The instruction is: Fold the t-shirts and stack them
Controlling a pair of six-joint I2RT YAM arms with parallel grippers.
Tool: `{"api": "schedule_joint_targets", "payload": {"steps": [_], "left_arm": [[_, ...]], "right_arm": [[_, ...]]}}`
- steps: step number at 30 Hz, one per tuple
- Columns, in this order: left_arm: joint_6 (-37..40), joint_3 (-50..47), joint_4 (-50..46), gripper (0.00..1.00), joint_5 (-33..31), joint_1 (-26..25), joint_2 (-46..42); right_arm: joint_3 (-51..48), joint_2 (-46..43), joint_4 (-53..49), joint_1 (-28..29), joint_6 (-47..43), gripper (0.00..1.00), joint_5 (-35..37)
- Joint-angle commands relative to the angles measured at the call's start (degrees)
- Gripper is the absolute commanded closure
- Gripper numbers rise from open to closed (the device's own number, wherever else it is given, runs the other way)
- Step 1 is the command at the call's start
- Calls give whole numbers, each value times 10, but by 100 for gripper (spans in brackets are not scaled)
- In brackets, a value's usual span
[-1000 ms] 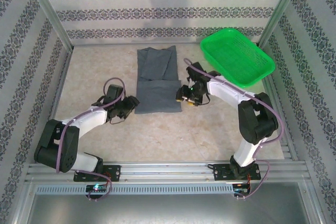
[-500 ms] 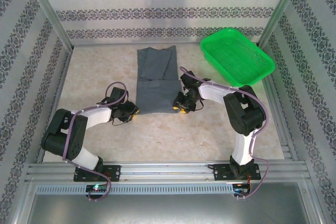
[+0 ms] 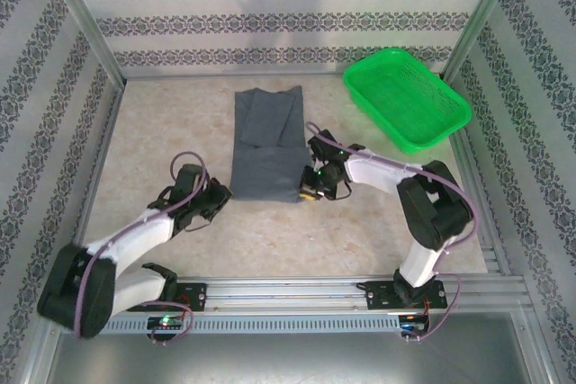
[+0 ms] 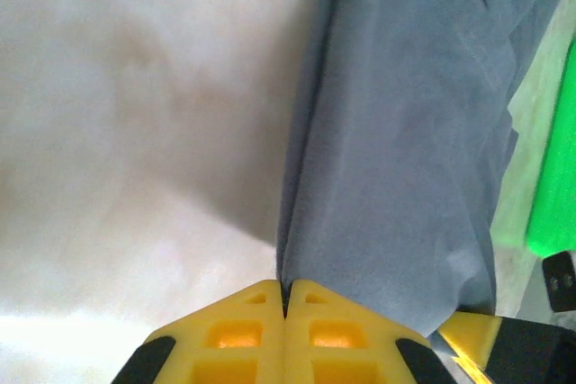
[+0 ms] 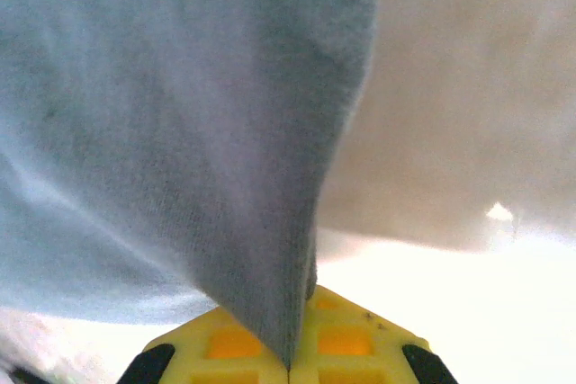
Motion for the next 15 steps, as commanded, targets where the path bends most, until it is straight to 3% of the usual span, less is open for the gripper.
{"api": "schedule_joint_targets", "payload": {"steps": [1, 5, 8, 15], "left_arm": [[26, -29, -129, 100, -1, -39, -92], [10, -36, -224, 100, -43, -121, -187], [1, -22, -255, 100, -88, -152, -230], [48, 72, -199, 100, -160, -156, -162]], "right_arm": [[-52, -50, -36, 35, -9, 100, -6], [-79, -98, -73, 84, 4, 100, -25], [-75, -139, -110, 86, 16, 100, -11], [3, -153, -148, 38, 34, 100, -16]]}}
